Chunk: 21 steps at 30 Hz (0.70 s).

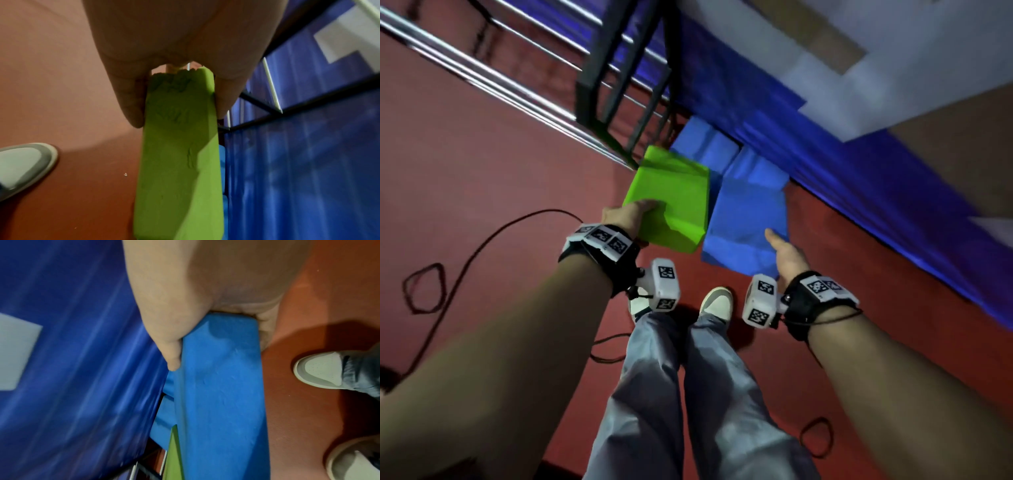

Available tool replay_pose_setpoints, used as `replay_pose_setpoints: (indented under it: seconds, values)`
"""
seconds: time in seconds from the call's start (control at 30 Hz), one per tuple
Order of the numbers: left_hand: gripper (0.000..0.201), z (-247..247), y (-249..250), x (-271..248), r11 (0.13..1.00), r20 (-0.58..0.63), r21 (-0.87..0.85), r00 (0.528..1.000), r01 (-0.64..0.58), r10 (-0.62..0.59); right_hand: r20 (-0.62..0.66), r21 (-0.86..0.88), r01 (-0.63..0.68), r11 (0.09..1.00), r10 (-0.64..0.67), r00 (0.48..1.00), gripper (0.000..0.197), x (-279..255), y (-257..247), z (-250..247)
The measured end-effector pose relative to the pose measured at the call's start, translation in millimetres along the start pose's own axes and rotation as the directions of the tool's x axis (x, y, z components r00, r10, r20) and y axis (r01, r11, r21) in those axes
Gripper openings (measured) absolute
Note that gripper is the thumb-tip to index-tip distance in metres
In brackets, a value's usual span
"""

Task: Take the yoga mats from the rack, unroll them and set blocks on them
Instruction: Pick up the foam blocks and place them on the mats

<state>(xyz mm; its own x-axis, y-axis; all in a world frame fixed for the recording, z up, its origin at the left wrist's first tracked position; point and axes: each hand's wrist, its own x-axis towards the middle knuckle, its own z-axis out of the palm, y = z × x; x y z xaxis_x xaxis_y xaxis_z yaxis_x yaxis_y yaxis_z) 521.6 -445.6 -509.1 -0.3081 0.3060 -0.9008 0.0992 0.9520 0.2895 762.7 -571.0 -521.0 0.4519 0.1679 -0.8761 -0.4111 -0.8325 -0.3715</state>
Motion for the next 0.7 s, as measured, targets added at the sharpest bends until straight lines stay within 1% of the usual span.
replay_pose_setpoints:
  seconds: [0.03,0.07,0.1,0.13,0.2,0.23,0.27,0.37,0.4,0.43,0.5,0.57,0.63,0.7]
  values:
    - [0.045,-13,-5,-10,1.000,0.003,-0.012,1.000,0.027,-0.027,0.035,-0.030,-0.025,0.999,0.026,0.999,0.054,-11,2,-1]
    - [0.037,-27,-10,-20,0.999,0.005,-0.027,0.999,0.044,-0.044,0.066,-0.055,-0.042,0.998,0.046,0.997,0.061,-20,2,-2]
    - [0.033,-38,-16,-29,0.997,0.011,-0.037,0.998,0.062,-0.062,0.090,-0.069,-0.057,0.996,0.063,0.994,0.067,-31,2,-2]
    - [0.030,-53,-21,-38,0.996,0.010,-0.052,0.997,0.077,-0.076,0.113,-0.082,-0.054,0.995,0.063,0.992,0.065,-47,-2,0]
    - [0.027,-83,-33,-54,0.991,0.015,-0.079,0.994,0.105,-0.104,0.148,-0.141,-0.014,0.990,0.035,0.988,0.039,-78,-3,6]
    - [0.028,-100,-40,-59,0.988,0.014,-0.103,0.993,0.117,-0.116,0.174,-0.163,-0.015,0.987,0.043,0.984,0.033,-89,-1,10]
    - [0.030,-114,-46,-61,0.984,0.015,-0.121,0.992,0.129,-0.128,0.197,-0.181,-0.027,0.983,0.063,0.978,0.034,-98,3,13]
    - [0.037,-163,-73,-66,0.972,0.004,-0.185,0.990,0.142,-0.144,0.239,-0.285,-0.029,0.958,0.100,0.966,0.047,-129,19,39]
    - [0.039,-180,-83,-65,0.965,0.001,-0.217,0.989,0.145,-0.148,0.232,-0.309,-0.025,0.951,0.100,0.968,0.049,-139,24,51]
    - [0.042,-194,-92,-65,0.959,-0.001,-0.241,0.988,0.151,-0.156,0.237,-0.329,-0.017,0.944,0.100,0.966,0.046,-148,27,61]
    - [0.049,-231,-116,-61,0.938,-0.018,-0.305,0.984,0.161,-0.175,0.292,-0.358,0.003,0.934,0.110,0.950,0.032,-168,40,90]
    - [0.058,-272,-145,-52,0.901,-0.029,-0.394,0.978,0.180,-0.208,0.315,-0.361,0.017,0.932,0.105,0.943,0.026,-190,58,124]
    - [0.061,-309,-173,-42,0.862,-0.025,-0.466,0.971,0.198,-0.237,0.347,-0.403,0.042,0.914,0.111,0.931,0.027,-214,74,158]
    - [0.061,-352,-205,-33,0.818,-0.013,-0.534,0.966,0.213,-0.260,0.354,-0.442,0.052,0.895,0.121,0.927,0.037,-237,99,198]
